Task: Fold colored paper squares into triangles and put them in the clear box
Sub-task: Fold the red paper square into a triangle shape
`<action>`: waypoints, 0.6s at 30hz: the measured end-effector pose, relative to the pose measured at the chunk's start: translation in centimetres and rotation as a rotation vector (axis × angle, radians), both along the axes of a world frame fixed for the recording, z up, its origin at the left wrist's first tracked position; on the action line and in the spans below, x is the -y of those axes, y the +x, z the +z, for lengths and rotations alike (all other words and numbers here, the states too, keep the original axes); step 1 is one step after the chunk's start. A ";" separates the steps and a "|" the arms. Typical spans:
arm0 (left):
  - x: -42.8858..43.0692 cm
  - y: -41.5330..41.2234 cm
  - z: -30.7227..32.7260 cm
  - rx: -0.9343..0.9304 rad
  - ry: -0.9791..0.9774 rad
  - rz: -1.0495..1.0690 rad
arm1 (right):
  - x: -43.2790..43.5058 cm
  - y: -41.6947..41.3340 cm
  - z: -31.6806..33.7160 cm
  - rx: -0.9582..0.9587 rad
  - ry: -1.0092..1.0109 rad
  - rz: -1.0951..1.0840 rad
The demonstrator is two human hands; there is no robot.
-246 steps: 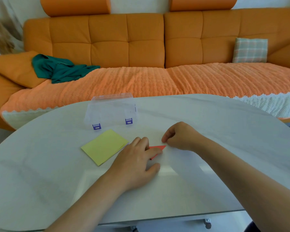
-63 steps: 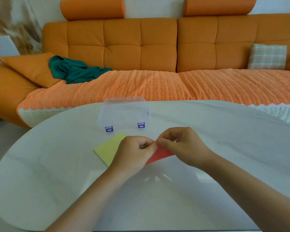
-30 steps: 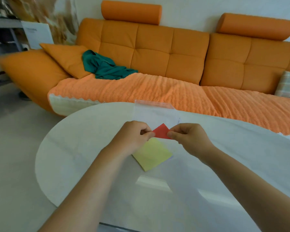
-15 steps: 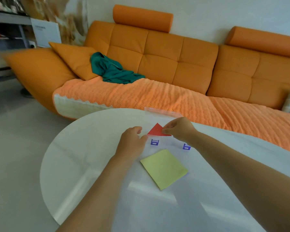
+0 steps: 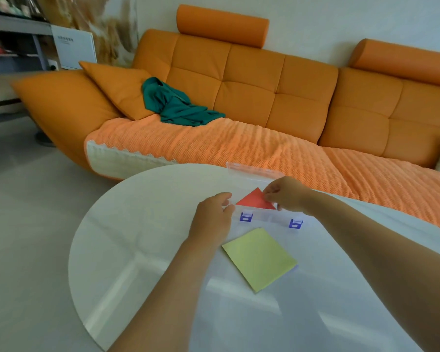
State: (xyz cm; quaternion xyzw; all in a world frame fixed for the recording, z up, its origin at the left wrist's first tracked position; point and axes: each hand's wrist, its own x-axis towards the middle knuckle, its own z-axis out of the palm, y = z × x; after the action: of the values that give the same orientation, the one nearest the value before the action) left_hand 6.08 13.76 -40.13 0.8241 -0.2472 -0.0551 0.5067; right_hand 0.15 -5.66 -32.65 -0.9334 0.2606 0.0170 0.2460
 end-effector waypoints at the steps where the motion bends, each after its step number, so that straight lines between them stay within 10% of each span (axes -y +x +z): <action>1: 0.0 0.0 0.0 0.004 -0.002 0.013 | 0.3 -0.1 0.1 -0.004 -0.008 0.001; 18: 0.8 -0.1 0.5 -0.015 0.003 0.080 | -2.9 1.9 -0.8 -0.061 -0.617 0.087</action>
State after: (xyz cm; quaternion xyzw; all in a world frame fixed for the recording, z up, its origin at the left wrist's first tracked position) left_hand 6.01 12.99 -39.59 0.8336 -0.2102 -0.0416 0.5091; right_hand 2.06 -2.77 -33.41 -0.9734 0.2205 -0.0245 -0.0578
